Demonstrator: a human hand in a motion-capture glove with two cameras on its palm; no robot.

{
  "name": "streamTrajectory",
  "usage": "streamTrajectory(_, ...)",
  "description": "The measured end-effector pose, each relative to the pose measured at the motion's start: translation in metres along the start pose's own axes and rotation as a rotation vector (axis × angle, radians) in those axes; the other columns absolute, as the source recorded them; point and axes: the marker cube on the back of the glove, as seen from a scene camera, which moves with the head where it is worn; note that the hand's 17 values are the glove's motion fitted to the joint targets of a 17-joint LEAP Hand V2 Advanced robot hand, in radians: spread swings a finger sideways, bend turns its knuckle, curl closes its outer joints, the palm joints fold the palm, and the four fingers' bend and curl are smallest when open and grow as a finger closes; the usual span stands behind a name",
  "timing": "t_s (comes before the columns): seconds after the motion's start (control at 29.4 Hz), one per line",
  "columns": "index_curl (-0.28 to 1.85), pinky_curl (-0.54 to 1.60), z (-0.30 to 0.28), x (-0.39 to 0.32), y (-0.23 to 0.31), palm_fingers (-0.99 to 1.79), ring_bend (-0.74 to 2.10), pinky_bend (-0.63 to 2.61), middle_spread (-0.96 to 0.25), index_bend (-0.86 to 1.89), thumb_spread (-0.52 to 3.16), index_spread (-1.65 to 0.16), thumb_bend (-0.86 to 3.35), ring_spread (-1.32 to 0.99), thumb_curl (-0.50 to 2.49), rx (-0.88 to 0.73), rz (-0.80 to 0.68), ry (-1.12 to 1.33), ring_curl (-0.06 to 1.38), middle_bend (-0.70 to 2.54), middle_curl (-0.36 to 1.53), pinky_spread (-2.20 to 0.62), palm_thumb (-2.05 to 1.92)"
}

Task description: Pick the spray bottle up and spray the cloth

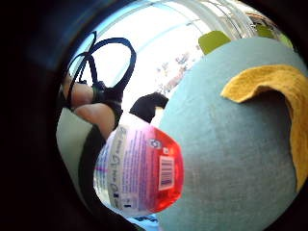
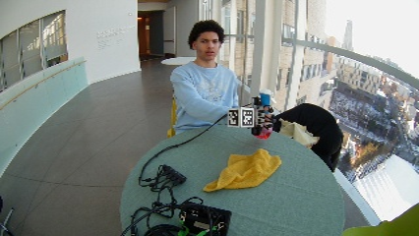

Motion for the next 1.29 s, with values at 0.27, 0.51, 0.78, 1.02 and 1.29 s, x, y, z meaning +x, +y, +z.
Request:
streamTrajectory(0.27, 0.3, 0.36, 0.022, 0.004, 0.002, 1.11, 0.53, 0.27, -0.07, 0.11, 1.0, -0.23, -0.02, -0.05, 0.52, -0.009, -0.028, 0.017, 0.39, 0.41, 0.47, 0.07, 0.83)
streamTrajectory(0.51, 0.3, 0.37, 0.022, 0.012, 0.005, 1.12, 0.53, 0.26, -0.07, 0.12, 1.01, -0.23, -0.03, -0.05, 0.51, 0.007, -0.029, 0.031, 0.39, 0.41, 0.47, 0.07, 0.81)
streamTrajectory(0.78, 0.31, 0.36, 0.021, 0.014, 0.007, 1.12, 0.51, 0.25, -0.07, 0.13, 1.03, -0.23, -0.03, -0.06, 0.49, -0.027, -0.013, 0.033, 0.38, 0.41, 0.47, 0.07, 0.79)
streamTrajectory(1.02, 0.31, 0.37, 0.007, 0.01, 0.015, 1.0, 0.46, 0.23, -0.08, 0.12, 1.06, -0.25, -0.02, -0.08, 0.47, -0.032, -0.021, 0.053, 0.38, 0.37, 0.46, 0.09, 0.77)
streamTrajectory(1.29, 0.28, 0.36, -0.072, -0.001, 0.044, 0.9, 0.43, 0.22, -0.08, 0.1, 1.08, -0.28, -0.02, -0.09, 0.45, -0.101, -0.04, 0.26, 0.37, 0.33, 0.45, 0.12, 0.77)
